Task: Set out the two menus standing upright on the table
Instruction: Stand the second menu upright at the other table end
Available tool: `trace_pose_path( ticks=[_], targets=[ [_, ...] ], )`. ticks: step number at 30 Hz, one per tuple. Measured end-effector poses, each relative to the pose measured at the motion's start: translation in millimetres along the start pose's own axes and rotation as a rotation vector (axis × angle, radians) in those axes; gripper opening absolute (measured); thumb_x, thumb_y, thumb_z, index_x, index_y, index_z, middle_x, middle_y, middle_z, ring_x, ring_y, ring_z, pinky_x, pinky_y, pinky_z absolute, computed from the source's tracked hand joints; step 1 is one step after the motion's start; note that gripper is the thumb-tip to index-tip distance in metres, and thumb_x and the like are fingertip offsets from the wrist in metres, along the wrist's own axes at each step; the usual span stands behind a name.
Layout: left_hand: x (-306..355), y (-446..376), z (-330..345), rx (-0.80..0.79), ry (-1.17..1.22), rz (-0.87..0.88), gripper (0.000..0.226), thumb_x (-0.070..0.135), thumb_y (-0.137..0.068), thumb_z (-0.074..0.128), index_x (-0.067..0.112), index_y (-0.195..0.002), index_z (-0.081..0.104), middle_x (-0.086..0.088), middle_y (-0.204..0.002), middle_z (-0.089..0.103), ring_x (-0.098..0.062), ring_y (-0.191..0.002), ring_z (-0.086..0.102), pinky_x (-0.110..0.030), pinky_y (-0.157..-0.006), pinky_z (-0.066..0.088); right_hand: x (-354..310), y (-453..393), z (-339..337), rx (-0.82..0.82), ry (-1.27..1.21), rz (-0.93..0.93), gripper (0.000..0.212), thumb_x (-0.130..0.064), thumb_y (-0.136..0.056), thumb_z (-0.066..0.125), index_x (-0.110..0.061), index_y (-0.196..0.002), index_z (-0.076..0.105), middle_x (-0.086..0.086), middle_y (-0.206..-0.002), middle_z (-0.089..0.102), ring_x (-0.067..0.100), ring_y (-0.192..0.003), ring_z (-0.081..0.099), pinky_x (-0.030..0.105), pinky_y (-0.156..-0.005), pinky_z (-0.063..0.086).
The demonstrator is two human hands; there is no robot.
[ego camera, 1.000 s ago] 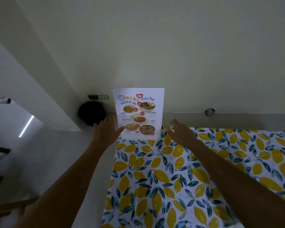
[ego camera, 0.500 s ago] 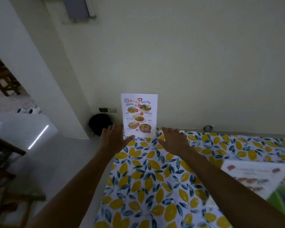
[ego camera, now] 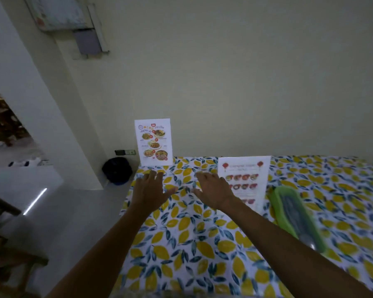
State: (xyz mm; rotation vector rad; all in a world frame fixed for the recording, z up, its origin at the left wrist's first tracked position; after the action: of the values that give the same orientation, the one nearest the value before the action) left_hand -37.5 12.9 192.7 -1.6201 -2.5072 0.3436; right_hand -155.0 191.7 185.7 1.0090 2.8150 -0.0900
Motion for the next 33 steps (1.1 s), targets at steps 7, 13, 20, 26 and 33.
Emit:
trace_pose_path(
  ticks=[7,13,20,26,33],
  targets=[
    [95,20,-12,-0.043,0.034,0.101,0.090,0.083,-0.079,0.028,0.015,-0.133,0.052,-0.011,-0.134,0.056,-0.031,-0.118,0.055,-0.046,-0.094,0.044,66,80,-19,0.027,0.038,0.128,0.065,-0.053,-0.097,0.041,-0.016,-0.149,0.029,0.016,-0.145,0.046,0.040,-0.127,0.047,0.051,-0.099,0.044],
    [146,8,1,-0.135,0.047,0.158,0.090,0.080,-0.082,0.030,0.016,-0.146,0.035,-0.010,-0.150,0.040,-0.030,-0.134,0.040,-0.050,-0.107,0.035,125,113,-15,0.012,0.047,0.220,0.063,-0.056,-0.095,0.042,-0.018,-0.145,0.034,0.012,-0.138,0.052,0.039,-0.121,0.051,0.050,-0.095,0.047],
    [165,-21,51,-0.227,0.016,0.158,0.094,0.084,-0.080,0.027,0.016,-0.143,0.037,-0.010,-0.149,0.041,-0.029,-0.135,0.038,-0.050,-0.108,0.032,188,107,9,-0.074,0.037,0.338,0.062,-0.052,-0.096,0.042,-0.016,-0.146,0.033,0.015,-0.141,0.050,0.039,-0.126,0.048,0.050,-0.101,0.043],
    [159,-52,99,-0.274,0.000,0.127,0.092,0.085,-0.078,0.028,0.018,-0.137,0.044,-0.009,-0.143,0.048,-0.028,-0.130,0.045,-0.046,-0.103,0.039,234,75,39,-0.173,0.028,0.415,0.065,-0.055,-0.095,0.043,-0.014,-0.144,0.032,0.016,-0.142,0.049,0.041,-0.128,0.046,0.052,-0.105,0.041],
    [162,-81,138,-0.362,0.010,0.107,0.092,0.085,-0.077,0.032,0.017,-0.138,0.043,-0.010,-0.143,0.047,-0.030,-0.129,0.045,-0.052,-0.105,0.035,265,46,56,-0.190,0.007,0.465,0.067,-0.052,-0.095,0.047,-0.010,-0.145,0.031,0.019,-0.135,0.054,0.041,-0.125,0.049,0.050,-0.101,0.042]
  ],
)
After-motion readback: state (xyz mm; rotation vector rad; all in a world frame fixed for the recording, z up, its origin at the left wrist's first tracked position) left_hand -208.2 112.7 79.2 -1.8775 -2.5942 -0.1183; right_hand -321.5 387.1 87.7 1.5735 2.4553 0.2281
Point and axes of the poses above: each hand's wrist, its own y-axis away from the middle knuckle, its own z-axis out of the palm, x = y × z, the point moved 4 cm from there along -y, towards the middle knuckle
